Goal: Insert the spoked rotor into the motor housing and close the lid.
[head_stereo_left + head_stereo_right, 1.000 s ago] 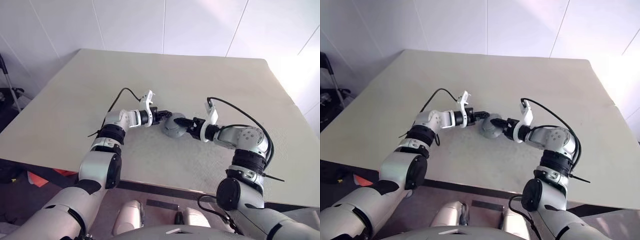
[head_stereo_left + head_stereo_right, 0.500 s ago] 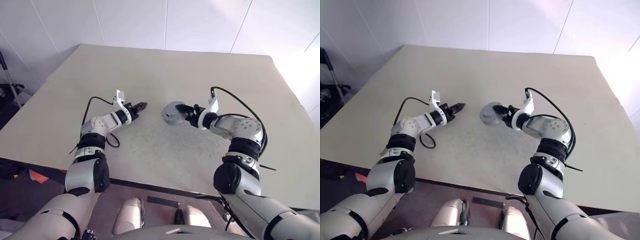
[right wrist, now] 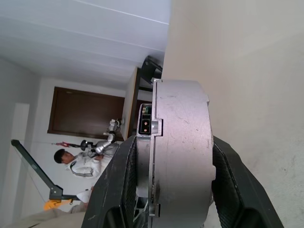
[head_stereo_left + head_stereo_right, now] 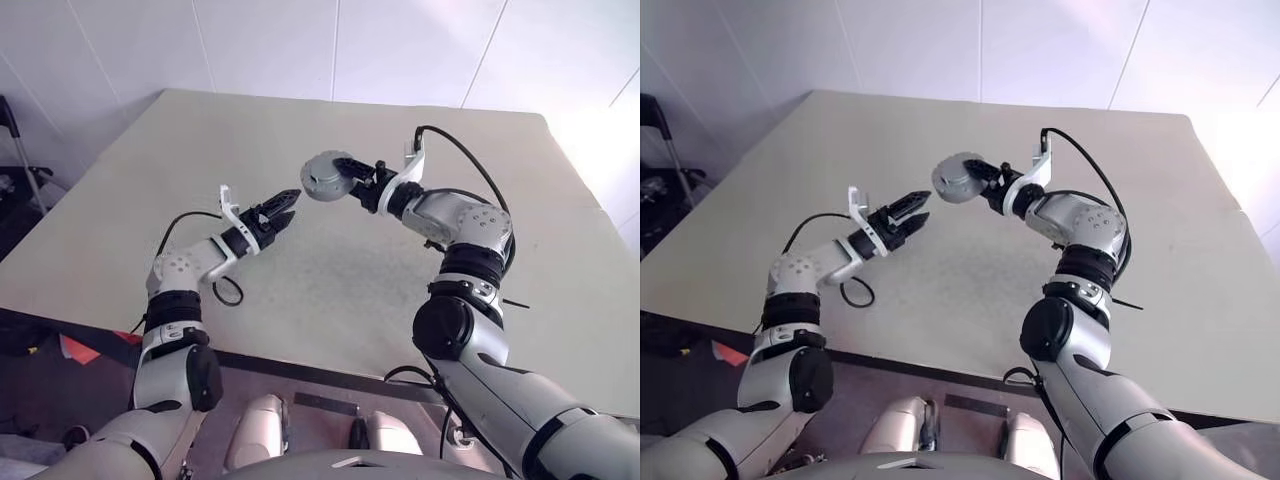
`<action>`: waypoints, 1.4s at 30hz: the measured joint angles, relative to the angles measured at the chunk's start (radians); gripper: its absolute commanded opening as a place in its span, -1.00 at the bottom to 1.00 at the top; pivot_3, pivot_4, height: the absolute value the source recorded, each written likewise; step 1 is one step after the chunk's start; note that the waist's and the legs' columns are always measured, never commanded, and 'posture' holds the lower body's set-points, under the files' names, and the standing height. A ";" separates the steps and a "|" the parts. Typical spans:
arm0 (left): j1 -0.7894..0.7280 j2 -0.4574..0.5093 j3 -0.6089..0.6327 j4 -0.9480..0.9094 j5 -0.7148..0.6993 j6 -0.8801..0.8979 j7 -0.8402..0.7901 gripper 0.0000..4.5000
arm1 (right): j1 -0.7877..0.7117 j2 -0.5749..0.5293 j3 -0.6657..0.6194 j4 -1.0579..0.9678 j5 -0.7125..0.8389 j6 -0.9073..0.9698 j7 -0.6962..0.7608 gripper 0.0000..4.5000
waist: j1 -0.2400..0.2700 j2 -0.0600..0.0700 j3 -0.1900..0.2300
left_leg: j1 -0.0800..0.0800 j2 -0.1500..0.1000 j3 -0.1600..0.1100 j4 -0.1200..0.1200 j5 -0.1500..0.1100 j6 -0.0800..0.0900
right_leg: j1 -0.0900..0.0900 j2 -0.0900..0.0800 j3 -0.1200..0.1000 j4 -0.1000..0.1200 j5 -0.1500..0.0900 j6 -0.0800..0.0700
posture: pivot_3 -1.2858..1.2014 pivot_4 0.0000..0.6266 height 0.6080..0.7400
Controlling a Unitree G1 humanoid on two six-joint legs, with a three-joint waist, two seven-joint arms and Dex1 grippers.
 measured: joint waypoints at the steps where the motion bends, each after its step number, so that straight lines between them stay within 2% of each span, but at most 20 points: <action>1: 0.000 -0.003 0.009 -0.002 -0.021 0.019 0.003 0.99 | 0.000 0.000 0.006 0.000 0.003 0.000 -0.001 -0.05 | 0.000 0.000 0.000 | 0.000 0.000 0.000 0.000 0.000 0.000 | 0.000 0.000 0.000 0.000 0.000 0.000 | 0.03 -1.00 1.00; 5: -0.010 -0.014 0.036 0.000 -0.099 0.070 0.008 0.99 | 0.000 0.000 0.035 0.000 0.023 0.011 -0.005 -0.05 | 0.000 0.000 0.000 | 0.000 0.000 0.000 0.000 0.000 0.000 | 0.000 0.000 0.000 0.000 0.000 0.000 | 0.03 -1.00 1.00; 9: -0.050 -0.023 0.045 0.048 -0.120 0.060 0.008 0.99 | 0.001 0.001 0.067 -0.005 0.045 0.032 -0.004 -0.05 | 0.000 0.000 0.000 | 0.000 0.000 0.000 0.000 0.000 0.000 | 0.000 0.000 0.000 0.000 0.000 0.000 | 0.03 -1.00 1.00; 20: -0.209 -0.024 0.002 0.293 -0.066 -0.089 -0.073 0.99 | 0.010 0.003 0.109 -0.063 0.098 0.046 -0.017 -0.05 | 0.016 0.000 0.000 | 0.001 0.000 0.000 0.001 0.000 0.000 | 0.001 0.000 0.000 0.001 0.002 0.004 | 0.03 -1.00 1.00; 27: -0.214 -0.010 0.002 0.342 -0.060 -0.108 -0.107 0.01 | 0.031 -0.007 0.112 -0.062 0.110 0.036 -0.030 -0.05 | 0.018 -0.001 0.000 | 0.001 0.000 0.000 0.001 0.000 0.000 | 0.001 0.000 0.000 0.001 0.002 0.004 | 0.03 -1.00 1.00; 37: -0.209 -0.006 0.006 0.343 -0.064 -0.117 -0.124 -0.01 | 0.038 -0.019 0.167 -0.043 0.126 -0.007 -0.003 -0.05 | 0.019 -0.001 0.000 | 0.002 0.000 0.000 0.001 0.000 0.000 | 0.001 0.000 0.000 0.003 0.002 0.003 | 0.03 -1.00 1.00; 42: -0.198 -0.004 -0.017 0.336 -0.038 -0.126 -0.111 -0.01 | 0.052 -0.033 0.221 -0.047 0.094 -0.097 -0.003 0.67 | 0.021 -0.001 0.000 | 0.001 0.000 0.000 0.002 0.000 0.000 | 0.001 0.000 0.000 0.003 0.002 0.003 | 0.03 -1.00 1.00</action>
